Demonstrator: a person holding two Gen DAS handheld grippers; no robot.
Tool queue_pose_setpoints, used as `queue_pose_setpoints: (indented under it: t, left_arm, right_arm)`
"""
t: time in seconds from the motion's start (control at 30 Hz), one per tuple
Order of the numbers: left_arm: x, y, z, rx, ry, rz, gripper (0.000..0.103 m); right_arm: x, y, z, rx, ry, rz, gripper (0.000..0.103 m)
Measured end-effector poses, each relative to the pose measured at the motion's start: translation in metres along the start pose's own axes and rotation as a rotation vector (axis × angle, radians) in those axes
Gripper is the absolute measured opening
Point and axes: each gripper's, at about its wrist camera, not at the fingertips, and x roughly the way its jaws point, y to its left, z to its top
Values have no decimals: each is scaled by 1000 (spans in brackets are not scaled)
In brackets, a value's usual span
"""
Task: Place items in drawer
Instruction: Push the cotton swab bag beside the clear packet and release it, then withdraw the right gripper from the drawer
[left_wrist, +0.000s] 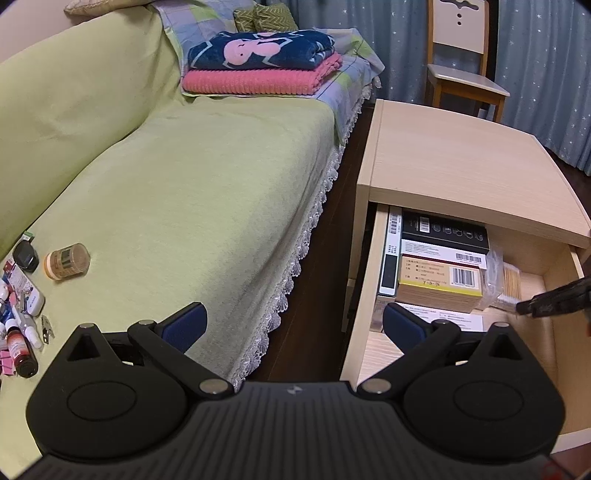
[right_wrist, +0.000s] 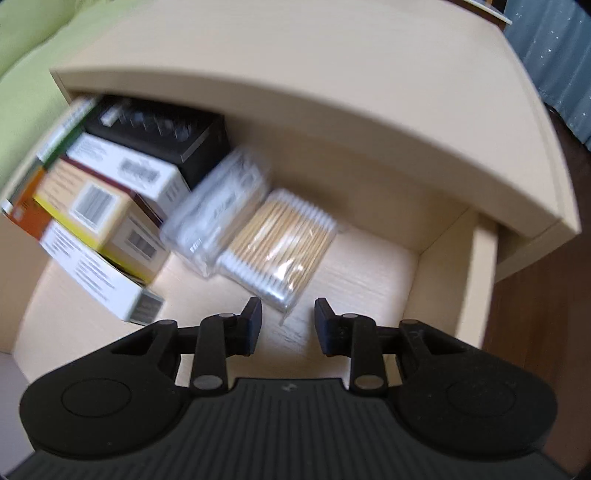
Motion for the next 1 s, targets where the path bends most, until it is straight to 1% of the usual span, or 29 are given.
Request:
queue_pose_setpoints:
  t: [0.07,0.1,0.2,0.37,0.47,0.53,0.63,0.7,0.77,0.8,0.83,0.87,0.9,0.93,1.0]
  left_arm:
    - [-2,0,-1,3,-4,4,102]
    - [-3,1,-1,2,-3,9,102]
    - [-1,5,-3,-9,8,21,102]
    - [2,5,-5,-10,16,19,102]
    - [5,1,-6,-3,26,10,102]
    - [7,0,-7,-2,35,8,102]
    - [8,-2,-8,-2,42,15,102]
    - [8,-4,-7,2,38,19,102]
    - [7,-7,-6,8,34,19,102]
    - [5,-8,-6,11,31,18,102]
    - [4,-10,-6,14,28,15,102]
    - [3,-11,-6,17,26,10,102]
    - [1,-12,-6,19,23,2,102]
    - [-2,-13,-7,22,15,-10,102]
    - [-7,-12,-8,28,-3,-36,102]
  right_arm:
    - [7,1,1,-11,3,1,16]
    - [10,1,2,-27,1,-4,14]
    - [13,3,6,-89,-14,-35,14]
    - [12,1,6,-159,-38,-55,15]
    - [9,-2,6,-163,-45,-57,17]
    - [3,-4,7,-160,-54,-58,30]
    - [-17,-8,7,-149,-88,-60,34]
    - [-36,-13,5,-118,-123,-39,35]
    - [-55,-12,19,-75,-165,-14,37]
    - [-38,24,18,-50,-191,-4,37]
    - [-45,31,7,-26,-223,5,37]
    - [-59,30,2,0,-264,16,37]
    - [-59,37,-3,26,-309,31,37]
    - [-69,37,-5,53,-358,50,38]
    - [-97,34,-9,104,-467,100,40]
